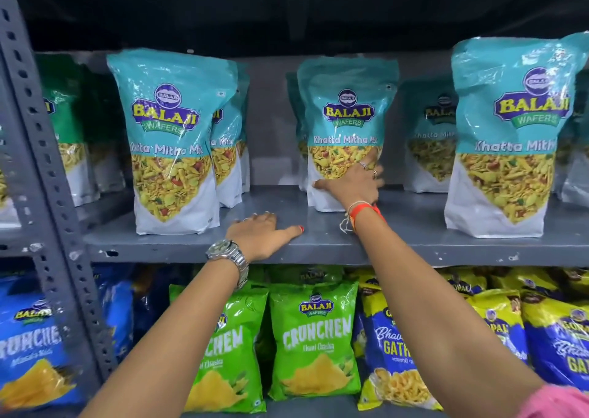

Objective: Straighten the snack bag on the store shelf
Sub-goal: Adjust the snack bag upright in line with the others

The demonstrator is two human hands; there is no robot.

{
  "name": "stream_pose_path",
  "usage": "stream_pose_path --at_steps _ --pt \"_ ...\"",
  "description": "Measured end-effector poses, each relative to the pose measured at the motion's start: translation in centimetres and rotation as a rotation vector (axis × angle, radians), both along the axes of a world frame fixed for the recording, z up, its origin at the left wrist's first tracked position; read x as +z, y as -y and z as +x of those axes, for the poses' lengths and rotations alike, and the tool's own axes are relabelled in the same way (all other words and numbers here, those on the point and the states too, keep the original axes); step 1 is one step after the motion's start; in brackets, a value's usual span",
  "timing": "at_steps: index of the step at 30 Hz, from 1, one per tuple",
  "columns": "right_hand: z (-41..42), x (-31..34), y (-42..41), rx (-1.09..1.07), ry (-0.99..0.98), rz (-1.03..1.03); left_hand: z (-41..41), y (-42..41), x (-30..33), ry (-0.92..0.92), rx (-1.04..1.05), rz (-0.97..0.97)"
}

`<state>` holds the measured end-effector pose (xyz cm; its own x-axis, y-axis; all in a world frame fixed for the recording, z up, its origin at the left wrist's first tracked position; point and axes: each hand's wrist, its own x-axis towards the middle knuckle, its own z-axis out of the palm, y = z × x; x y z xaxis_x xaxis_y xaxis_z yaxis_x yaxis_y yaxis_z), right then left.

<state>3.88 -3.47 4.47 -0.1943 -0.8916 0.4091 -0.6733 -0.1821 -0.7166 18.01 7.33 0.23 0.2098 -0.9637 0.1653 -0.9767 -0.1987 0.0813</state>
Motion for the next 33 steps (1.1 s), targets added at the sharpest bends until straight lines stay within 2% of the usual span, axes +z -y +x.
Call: stream_pose_path --at_steps 10,33 --pt "-2.0 -0.6 -4.7 -0.051 0.031 -0.005 -1.3 -1.3 0.1 -0.002 -0.023 -0.004" --pt "-3.6 -1.3 -13.4 -0.049 -0.072 -0.086 0.3 0.1 0.3 -0.014 0.012 0.036"
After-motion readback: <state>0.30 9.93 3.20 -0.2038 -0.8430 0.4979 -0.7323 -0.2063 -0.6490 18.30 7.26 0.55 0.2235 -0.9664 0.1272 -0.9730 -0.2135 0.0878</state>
